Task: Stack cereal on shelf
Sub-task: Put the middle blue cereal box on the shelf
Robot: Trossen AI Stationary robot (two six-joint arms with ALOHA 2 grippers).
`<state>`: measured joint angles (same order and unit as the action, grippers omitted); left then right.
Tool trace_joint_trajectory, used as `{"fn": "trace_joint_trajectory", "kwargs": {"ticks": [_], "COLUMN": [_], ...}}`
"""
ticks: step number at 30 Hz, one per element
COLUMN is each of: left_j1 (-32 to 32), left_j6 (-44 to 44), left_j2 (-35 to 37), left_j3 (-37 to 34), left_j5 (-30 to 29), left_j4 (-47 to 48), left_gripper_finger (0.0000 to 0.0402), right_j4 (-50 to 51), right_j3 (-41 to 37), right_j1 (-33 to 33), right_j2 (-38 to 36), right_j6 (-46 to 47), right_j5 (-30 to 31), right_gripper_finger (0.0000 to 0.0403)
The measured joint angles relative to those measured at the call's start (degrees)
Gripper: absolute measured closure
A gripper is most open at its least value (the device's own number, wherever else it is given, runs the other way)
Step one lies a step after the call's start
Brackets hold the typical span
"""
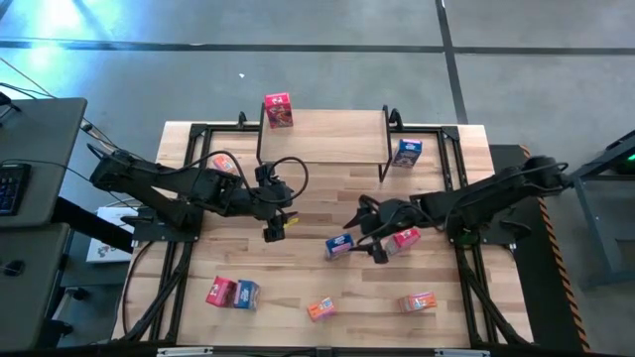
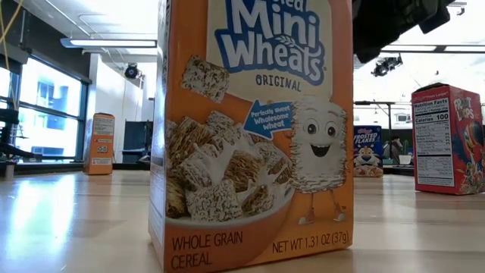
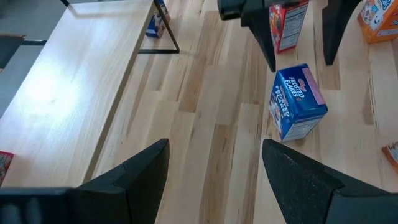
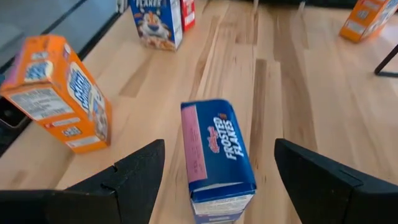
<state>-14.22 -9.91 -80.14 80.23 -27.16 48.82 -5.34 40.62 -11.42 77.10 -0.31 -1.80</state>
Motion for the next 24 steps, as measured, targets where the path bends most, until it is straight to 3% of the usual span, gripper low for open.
{"fn": "trace_joint_trajectory", "kwargs": {"ticks": [15, 24], "left_j1": [0.0, 0.0], "left_j6": [0.0, 0.0], "left_j2": [0.0, 0.0], "left_j3": [0.0, 0.0], "left_j5": [0.0, 0.0], "left_j4": [-0.2, -0.2], "left_gripper_finger": [0.0153, 0.0153], "right_j4": [-1.8, -1.7], "right_j3": [0.0, 0.0], "right_j1": [0.0, 0.0], "right_j2": [5.7, 5.8], "right_j6": [-0.2, -0.2], "right_j5": [0.1, 0.1], "right_gripper_finger": [0.0110, 0.0159]}}
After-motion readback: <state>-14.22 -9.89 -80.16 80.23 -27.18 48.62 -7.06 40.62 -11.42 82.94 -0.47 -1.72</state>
